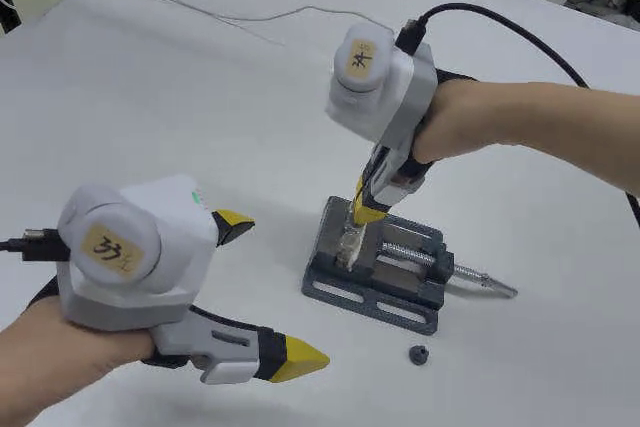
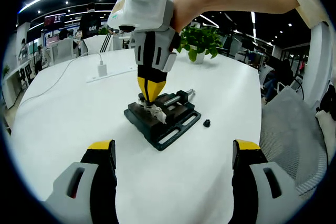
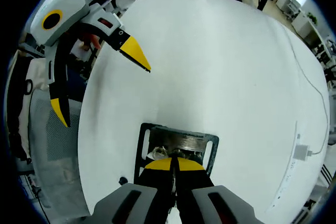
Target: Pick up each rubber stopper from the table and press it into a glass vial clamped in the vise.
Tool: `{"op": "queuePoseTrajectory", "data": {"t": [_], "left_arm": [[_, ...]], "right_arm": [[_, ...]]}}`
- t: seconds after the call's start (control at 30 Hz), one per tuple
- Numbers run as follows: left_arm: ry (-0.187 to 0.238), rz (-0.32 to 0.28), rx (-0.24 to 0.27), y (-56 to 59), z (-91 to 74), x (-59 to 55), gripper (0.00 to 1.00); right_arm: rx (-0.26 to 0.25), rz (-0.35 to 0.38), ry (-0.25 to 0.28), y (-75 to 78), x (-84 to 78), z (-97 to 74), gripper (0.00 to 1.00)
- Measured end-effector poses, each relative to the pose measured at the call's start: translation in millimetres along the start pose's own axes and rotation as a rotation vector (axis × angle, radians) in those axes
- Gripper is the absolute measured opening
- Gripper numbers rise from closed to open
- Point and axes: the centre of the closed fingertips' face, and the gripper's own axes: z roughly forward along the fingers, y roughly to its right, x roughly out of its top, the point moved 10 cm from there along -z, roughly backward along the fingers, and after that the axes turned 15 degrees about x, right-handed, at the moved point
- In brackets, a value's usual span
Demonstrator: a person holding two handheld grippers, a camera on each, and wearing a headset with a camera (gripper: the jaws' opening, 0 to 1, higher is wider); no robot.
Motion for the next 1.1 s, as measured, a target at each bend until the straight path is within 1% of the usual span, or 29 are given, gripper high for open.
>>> {"op": "queuePoseTrajectory", "data": {"t": [0.03, 0.07, 0.1, 0.13, 0.17, 0.2, 0.27, 0.3, 0.4, 0.53, 0.7, 0.8, 0.97, 1.1], "left_arm": [[0.0, 0.006, 0.004, -0.1, -1.3, 0.3, 0.91], [0.0, 0.007, 0.004, -0.3, -1.7, 0.4, 0.91], [0.001, 0.008, 0.004, -0.3, -2.5, 0.6, 0.91], [0.005, 0.008, 0.009, -0.5, -2.7, 1.2, 0.91], [0.006, 0.007, 0.012, -0.2, -2.8, 1.7, 0.91], [0.01, 0.008, 0.013, 0.9, -3.4, 2.8, 0.91], [0.014, 0.01, 0.014, 2.6, -4.5, 4.7, 0.91], [0.018, 0.01, 0.013, 3.4, -5.3, 5.9, 0.91], [0.021, 0.015, 0.016, 3.5, -6.1, 7.3, 0.91], [0.027, 0.022, 0.021, 2.3, -9.0, 9.1, 0.91], [0.023, 0.033, 0.019, 3.0, -10.3, 9.8, 0.91], [0.024, 0.034, 0.019, 3.3, -9.9, 10.3, 0.91], [0.023, 0.037, 0.014, 5.4, -9.1, 10.9, 0.91], [0.024, 0.039, 0.011, 6.3, -8.9, 11.4, 0.91]], "right_arm": [[-0.007, 0.002, -0.007, -3.5, 0.6, 0.9, 0.0], [-0.005, 0.003, -0.009, -3.5, 0.8, 0.6, 0.0], [-0.001, 0.004, -0.007, 0.5, 0.1, -0.8, 0.0], [0.007, 0.046, 0.01, 2.1, -0.4, -1.4, 0.0], [0.009, 0.047, 0.009, 1.8, -1.1, -1.8, 0.0], [0.009, 0.032, 0.007, 0.4, -1.8, -1.6, 0.0], [0.012, 0.043, 0.017, 0.7, -2.9, -2.0, 0.0], [0.015, 0.064, 0.034, 2.2, -5.0, -2.6, 0.0], [0.013, 0.075, 0.075, 1.6, -9.6, -3.1, 0.0], [-0.02, 0.044, 0.129, -3.4, -14.8, -1.7, 0.0], [-0.045, 0.071, 0.225, -9.1, -22.0, 0.0, 0.0], [-0.053, 0.087, 0.265, -10.9, -25.1, 0.8, 0.0], [-0.068, 0.098, 0.3, -12.8, -26.5, 1.9, 0.0], [-0.077, 0.1, 0.317, -13.3, -27.3, 2.4, 0.0]]}}
